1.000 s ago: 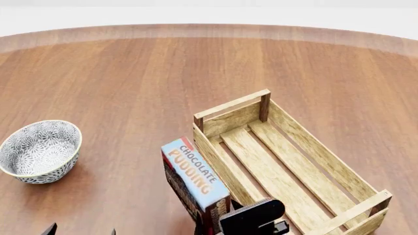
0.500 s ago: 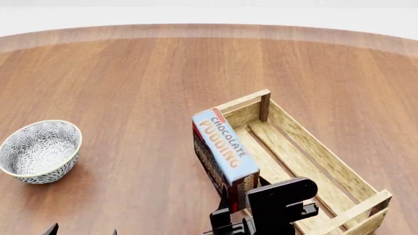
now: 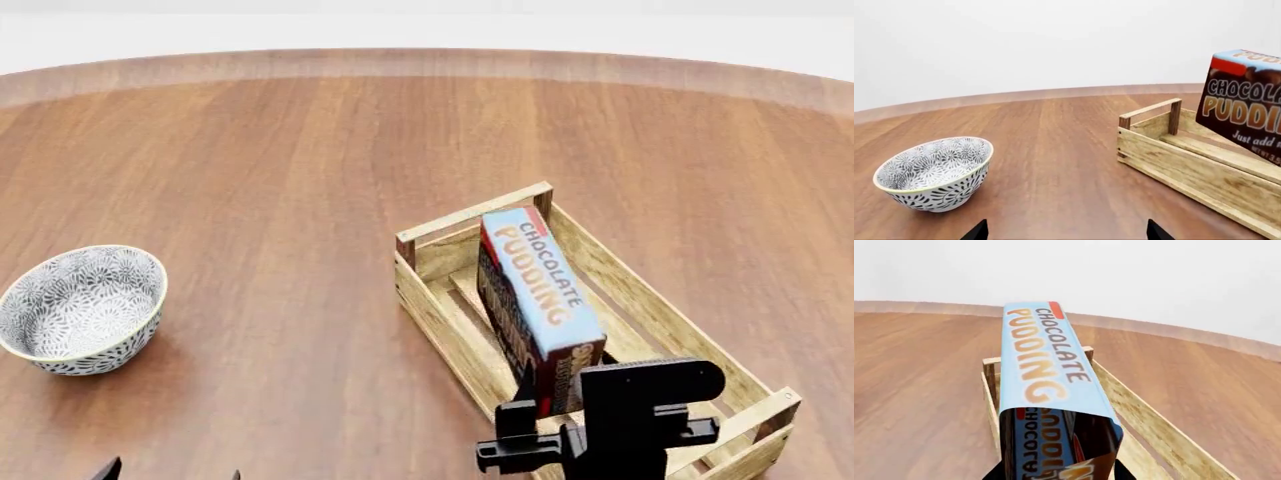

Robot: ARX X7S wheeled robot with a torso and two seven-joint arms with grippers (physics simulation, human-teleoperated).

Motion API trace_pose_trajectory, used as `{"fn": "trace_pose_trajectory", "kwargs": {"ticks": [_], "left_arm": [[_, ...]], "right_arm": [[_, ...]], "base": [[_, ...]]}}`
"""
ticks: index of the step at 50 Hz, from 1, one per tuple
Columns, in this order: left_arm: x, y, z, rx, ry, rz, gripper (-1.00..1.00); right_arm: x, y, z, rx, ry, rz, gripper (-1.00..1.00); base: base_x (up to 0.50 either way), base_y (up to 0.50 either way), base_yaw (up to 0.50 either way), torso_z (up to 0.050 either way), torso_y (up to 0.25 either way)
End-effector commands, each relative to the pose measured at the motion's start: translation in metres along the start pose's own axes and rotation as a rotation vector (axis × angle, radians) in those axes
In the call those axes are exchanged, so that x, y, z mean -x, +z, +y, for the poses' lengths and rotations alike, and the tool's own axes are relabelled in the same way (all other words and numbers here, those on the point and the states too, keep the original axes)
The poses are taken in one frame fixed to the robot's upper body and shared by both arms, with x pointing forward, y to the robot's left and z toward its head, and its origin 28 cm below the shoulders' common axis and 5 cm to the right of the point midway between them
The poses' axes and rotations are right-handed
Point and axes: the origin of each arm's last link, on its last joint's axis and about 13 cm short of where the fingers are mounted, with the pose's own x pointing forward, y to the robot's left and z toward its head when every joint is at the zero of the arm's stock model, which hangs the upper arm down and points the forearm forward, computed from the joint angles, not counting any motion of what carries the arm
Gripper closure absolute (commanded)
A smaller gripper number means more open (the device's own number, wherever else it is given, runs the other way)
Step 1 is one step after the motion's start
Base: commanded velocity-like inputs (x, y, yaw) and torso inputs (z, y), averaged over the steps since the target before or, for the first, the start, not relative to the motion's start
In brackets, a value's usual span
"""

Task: Pick up the chocolate pudding and put it in the tray.

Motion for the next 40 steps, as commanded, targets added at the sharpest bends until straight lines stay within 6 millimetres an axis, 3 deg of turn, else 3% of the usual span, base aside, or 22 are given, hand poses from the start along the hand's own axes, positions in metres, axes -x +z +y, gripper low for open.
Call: {"fn": "trace_pose_trajectory", "kwargs": {"ticks": [1, 40], "left_arm": [[0.000, -0.001, 0.000, 0.000, 0.000, 0.002, -1.00], [0.000, -0.002, -0.002, -0.007, -0.005, 0.003, -1.00]], "right_arm": [[-0.003, -0.005, -0.014, 0.013, -0.073, 0.014, 1.00], [-0.011, -0.022, -0.030, -0.002, -0.200, 0.057, 1.00]], "base": [[0.00, 0.00, 0.00, 0.000, 0.000], [0.00, 0.00, 0.00, 0.000, 0.000]]}}
